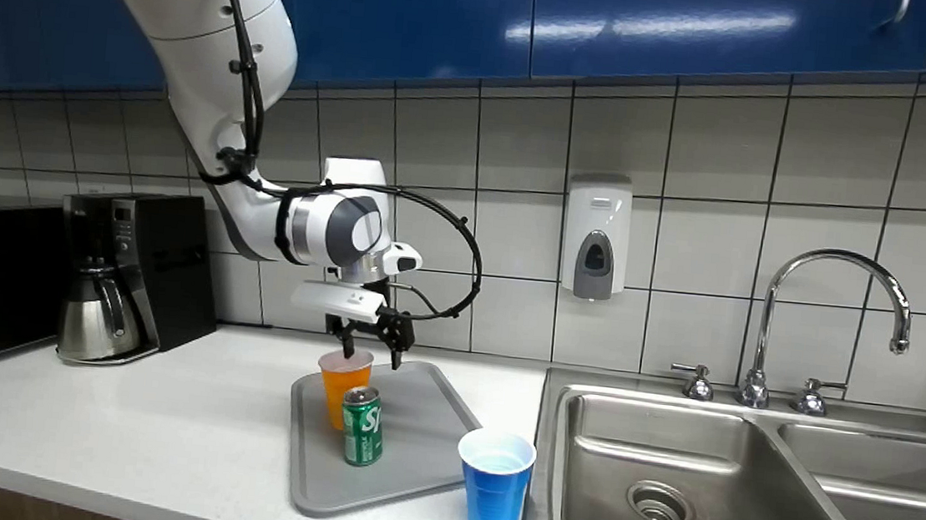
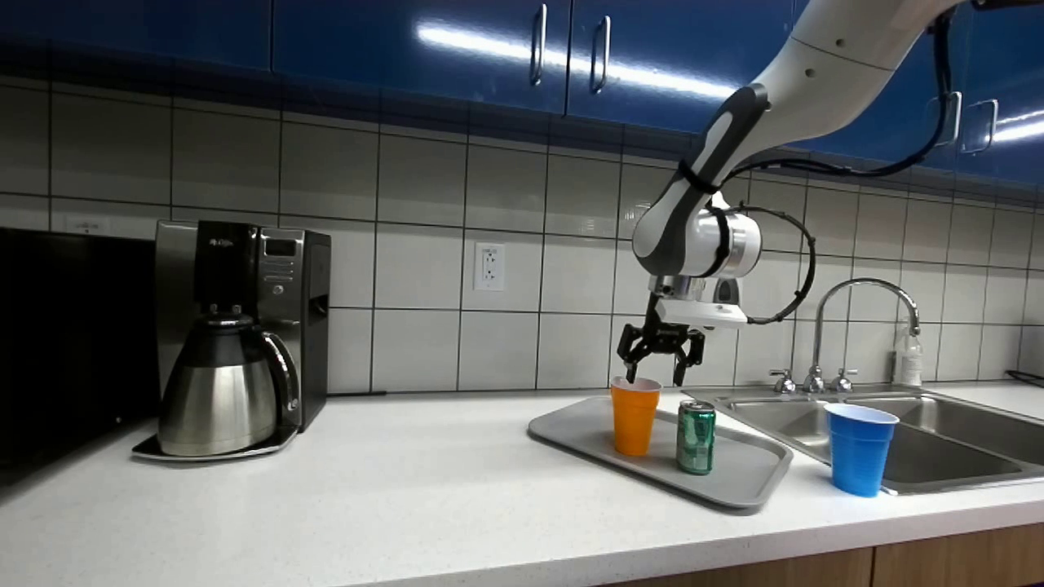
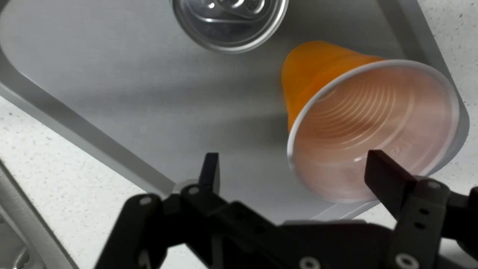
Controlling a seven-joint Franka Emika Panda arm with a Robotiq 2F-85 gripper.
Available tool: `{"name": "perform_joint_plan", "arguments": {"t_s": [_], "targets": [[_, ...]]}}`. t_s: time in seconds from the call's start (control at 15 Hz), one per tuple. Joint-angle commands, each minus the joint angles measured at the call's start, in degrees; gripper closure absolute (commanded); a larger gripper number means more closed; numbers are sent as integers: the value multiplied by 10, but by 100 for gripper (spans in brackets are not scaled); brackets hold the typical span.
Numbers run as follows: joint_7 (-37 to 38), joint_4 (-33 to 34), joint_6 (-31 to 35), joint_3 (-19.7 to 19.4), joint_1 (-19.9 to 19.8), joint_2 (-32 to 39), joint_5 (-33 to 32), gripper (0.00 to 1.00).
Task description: Remove the blue and orange cups from the tray
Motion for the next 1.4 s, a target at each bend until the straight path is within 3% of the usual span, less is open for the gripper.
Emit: {"name": "perform_joint_plan", "arguments": {"t_s": [0.0, 0.47, 0.53, 0.67, 1.2, 1.33], "targets": [[11, 19, 0, 3, -1, 18, -9, 0], [10, 24, -2, 3, 0, 31, -10, 0], [10, 25, -2, 4, -1, 32, -9, 25], [9, 25, -1, 4, -1, 34, -9, 32], [7, 25, -1, 4, -2, 35, -7, 95], [6, 24, -1, 5, -3, 34, -6, 100]]}}
